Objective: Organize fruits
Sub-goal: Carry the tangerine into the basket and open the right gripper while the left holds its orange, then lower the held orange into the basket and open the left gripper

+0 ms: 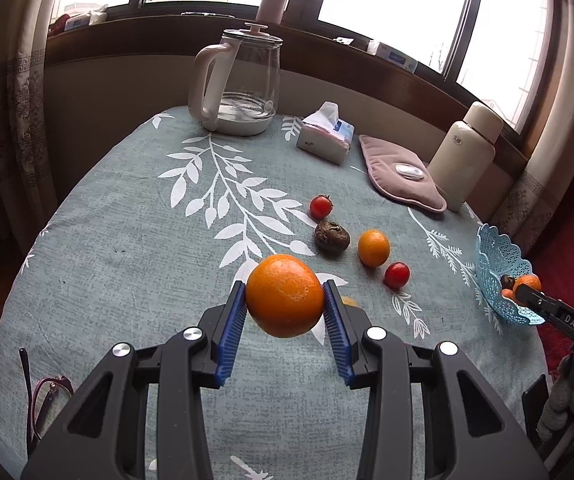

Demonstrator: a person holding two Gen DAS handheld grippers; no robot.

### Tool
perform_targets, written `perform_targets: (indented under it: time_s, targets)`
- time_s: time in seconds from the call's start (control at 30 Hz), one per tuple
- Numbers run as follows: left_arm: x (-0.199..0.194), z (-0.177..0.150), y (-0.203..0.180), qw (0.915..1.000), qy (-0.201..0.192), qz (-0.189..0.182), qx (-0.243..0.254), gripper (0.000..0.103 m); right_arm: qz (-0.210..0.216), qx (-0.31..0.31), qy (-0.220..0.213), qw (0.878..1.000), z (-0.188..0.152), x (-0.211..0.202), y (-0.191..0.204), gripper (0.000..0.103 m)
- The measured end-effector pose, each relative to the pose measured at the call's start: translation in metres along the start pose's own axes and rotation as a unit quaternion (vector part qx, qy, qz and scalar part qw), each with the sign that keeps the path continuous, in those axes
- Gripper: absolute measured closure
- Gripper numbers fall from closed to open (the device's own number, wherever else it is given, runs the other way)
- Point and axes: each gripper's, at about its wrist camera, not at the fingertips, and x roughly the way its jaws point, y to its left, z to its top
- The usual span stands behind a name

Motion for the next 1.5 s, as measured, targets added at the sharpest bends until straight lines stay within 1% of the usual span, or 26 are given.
perform_targets:
  time_s: [0.27,0.4,0.5,0.7,0.8,0.9,1.03,1.2,1.3,1.5]
  targets:
    - [0.003,-0.003,-0.006,1.0,0.005,-0.002,0.004,0.064,-0.051,0.059,-0.012,0.997,0.01,-0.007,-0.065,0.062]
    - [0.005,-0.003,-0.011,0.9999,0.009,-0.005,0.008,0.064,-0.07,0.077,-0.008,0.995,0.009,-0.005,-0.089,0.062]
    - [0.006,-0.003,-0.017,0.9998,0.011,-0.008,0.012,0.064,-0.074,0.088,-0.004,0.993,0.007,-0.003,-0.1,0.062]
    - [0.008,-0.002,-0.031,0.9995,0.013,-0.012,0.026,0.064,-0.077,0.101,0.0,0.992,0.006,-0.001,-0.111,0.061]
    - [0.009,-0.002,-0.037,0.9993,0.015,-0.014,0.032,0.064,-0.077,0.104,-0.006,0.992,0.007,-0.004,-0.115,0.06]
    - [0.012,-0.001,-0.043,0.999,0.016,-0.017,0.039,0.064,-0.077,0.108,-0.013,0.991,0.008,-0.008,-0.117,0.057]
    - [0.015,-0.001,-0.058,0.9981,0.02,-0.023,0.054,0.064,-0.072,0.114,-0.023,0.991,0.009,-0.016,-0.119,0.056]
    - [0.02,0.0,-0.088,0.9955,0.023,-0.038,0.084,0.064,-0.061,0.118,-0.04,0.99,0.009,-0.028,-0.119,0.056]
    - [0.024,0.001,-0.109,0.9934,0.023,-0.048,0.102,0.064,-0.056,0.122,-0.051,0.99,0.01,-0.035,-0.12,0.049]
    - [0.04,0.004,-0.152,0.9881,0.031,-0.073,0.132,0.064,-0.046,0.134,-0.063,0.988,0.014,-0.046,-0.126,0.049]
